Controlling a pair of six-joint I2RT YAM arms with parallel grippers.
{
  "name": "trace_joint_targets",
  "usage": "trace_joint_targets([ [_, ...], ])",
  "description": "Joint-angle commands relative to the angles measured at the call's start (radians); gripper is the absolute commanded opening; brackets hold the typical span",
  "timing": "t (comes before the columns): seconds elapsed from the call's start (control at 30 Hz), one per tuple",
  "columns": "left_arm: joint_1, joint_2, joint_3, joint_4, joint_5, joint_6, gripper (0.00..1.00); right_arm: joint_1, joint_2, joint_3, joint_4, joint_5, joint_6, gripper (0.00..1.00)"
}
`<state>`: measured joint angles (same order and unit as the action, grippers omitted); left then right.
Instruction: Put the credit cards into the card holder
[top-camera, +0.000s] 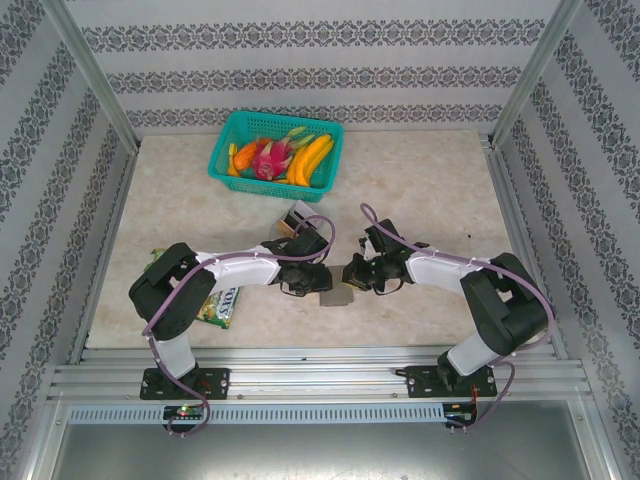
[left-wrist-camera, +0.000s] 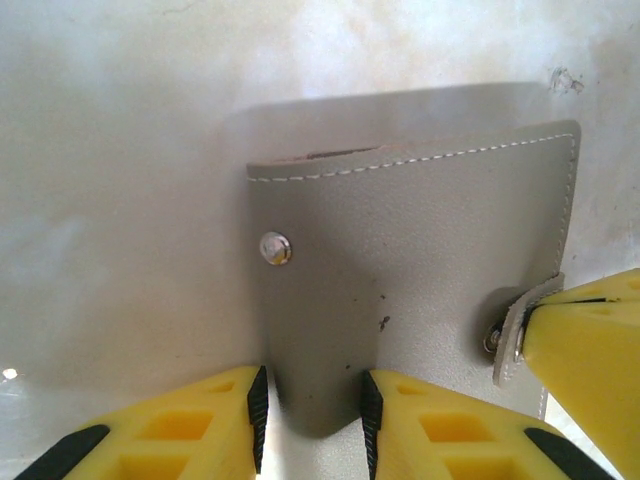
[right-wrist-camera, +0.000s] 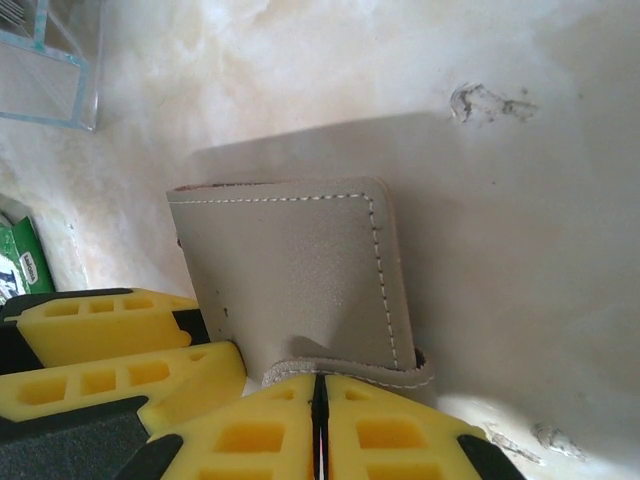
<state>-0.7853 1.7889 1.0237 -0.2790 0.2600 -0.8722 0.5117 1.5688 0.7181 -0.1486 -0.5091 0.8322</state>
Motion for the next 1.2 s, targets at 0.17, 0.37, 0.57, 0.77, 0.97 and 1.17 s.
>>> trace_joint_targets([
  [0.17, 0.006, 0.024, -0.006, -0.005, 0.021, 0.016, 0.28, 0.064, 0.048, 0.077, -0.109, 0.088, -0.039, 0.11],
  [0.37, 0.004, 0.024, -0.009, -0.002, 0.024, 0.017, 0.27, 0.103, 0.114, 0.132, -0.196, 0.162, -0.05, 0.11],
  [0.57, 0.004, 0.024, -0.014, 0.001, 0.024, 0.017, 0.27, 0.148, 0.179, 0.185, -0.274, 0.241, -0.036, 0.11],
  [0.77, 0.005, 0.02, -0.014, 0.002, 0.019, 0.016, 0.27, 0.162, 0.212, 0.2, -0.301, 0.27, -0.022, 0.1],
  [0.97, 0.005, -0.031, -0.022, 0.013, -0.002, 0.024, 0.29, 0.15, 0.07, 0.212, -0.323, 0.325, -0.076, 0.18],
  [1.17, 0.006, -0.2, -0.032, -0.031, -0.154, 0.067, 0.39, 0.026, -0.324, 0.147, -0.342, 0.568, -0.183, 0.41],
])
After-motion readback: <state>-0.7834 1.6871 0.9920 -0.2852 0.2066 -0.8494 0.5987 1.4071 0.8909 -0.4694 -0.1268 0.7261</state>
